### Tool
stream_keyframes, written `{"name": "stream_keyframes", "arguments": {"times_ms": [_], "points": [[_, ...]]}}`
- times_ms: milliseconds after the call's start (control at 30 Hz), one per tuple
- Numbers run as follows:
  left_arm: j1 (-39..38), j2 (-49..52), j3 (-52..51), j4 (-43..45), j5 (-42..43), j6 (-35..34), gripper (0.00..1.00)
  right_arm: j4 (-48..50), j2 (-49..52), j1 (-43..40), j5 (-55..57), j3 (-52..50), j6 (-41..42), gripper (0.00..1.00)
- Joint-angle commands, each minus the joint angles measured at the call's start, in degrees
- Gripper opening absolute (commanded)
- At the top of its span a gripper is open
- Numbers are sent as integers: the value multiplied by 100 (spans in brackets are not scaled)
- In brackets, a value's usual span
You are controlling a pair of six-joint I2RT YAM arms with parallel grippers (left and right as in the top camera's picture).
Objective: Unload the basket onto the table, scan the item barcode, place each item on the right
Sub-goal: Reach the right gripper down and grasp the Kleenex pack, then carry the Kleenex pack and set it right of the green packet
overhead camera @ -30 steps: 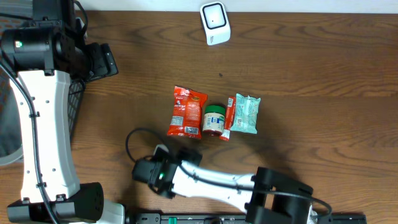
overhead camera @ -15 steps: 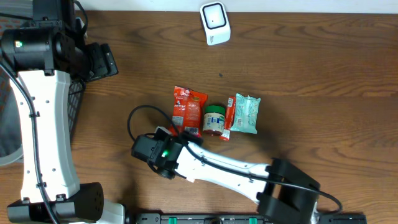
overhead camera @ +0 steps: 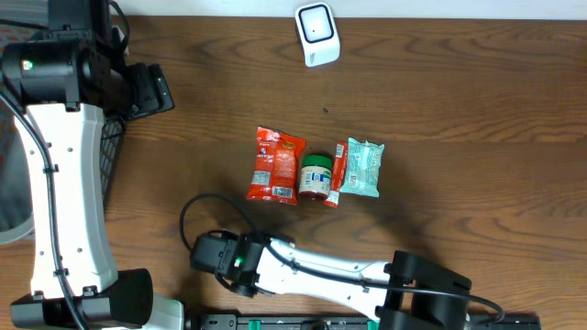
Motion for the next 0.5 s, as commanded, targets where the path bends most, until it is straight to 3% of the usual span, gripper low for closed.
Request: {"name": "stream_keyframes", "arguments": {"times_ms": [0, 333, 467], "points": [[24, 9, -13, -17, -50, -33, 87, 129, -92, 42, 166, -186, 55, 33], [24, 9, -13, -17, -50, -33, 87, 876, -92, 42, 417, -774, 76, 46], [24, 9, -13, -17, -52, -33, 87, 1211, -92, 31, 417, -1038, 76, 47]]}}
